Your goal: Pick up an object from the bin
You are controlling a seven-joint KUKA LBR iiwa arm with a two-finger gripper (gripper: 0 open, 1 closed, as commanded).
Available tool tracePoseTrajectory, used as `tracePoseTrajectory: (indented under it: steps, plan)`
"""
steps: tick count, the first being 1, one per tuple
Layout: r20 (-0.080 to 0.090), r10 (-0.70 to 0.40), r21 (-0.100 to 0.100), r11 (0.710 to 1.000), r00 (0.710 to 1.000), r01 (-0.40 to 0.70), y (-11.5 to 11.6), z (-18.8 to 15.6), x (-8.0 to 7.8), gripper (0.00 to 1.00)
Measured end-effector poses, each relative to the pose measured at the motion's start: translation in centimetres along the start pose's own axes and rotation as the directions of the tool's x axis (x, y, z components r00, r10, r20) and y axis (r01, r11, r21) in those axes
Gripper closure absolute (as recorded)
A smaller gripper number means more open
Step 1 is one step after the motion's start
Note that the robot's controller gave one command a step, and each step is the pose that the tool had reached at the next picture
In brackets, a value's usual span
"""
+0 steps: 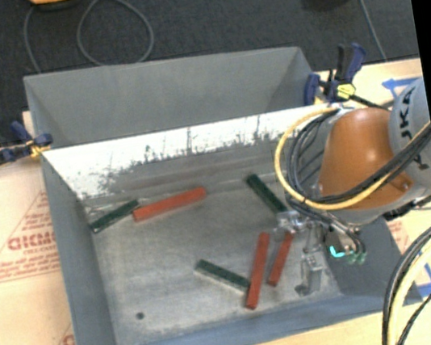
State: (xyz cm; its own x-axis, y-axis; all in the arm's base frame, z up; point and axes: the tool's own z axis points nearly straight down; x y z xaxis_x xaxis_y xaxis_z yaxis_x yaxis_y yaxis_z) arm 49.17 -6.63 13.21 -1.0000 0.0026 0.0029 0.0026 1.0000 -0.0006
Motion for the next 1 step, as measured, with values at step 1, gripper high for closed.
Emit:
tracePoseTrajectory:
  steps: [1]
  plan:
    - [0.003,-0.344,-0.001,0.939,0.939,0.344,4.29,6.30,-1.24,0.00]
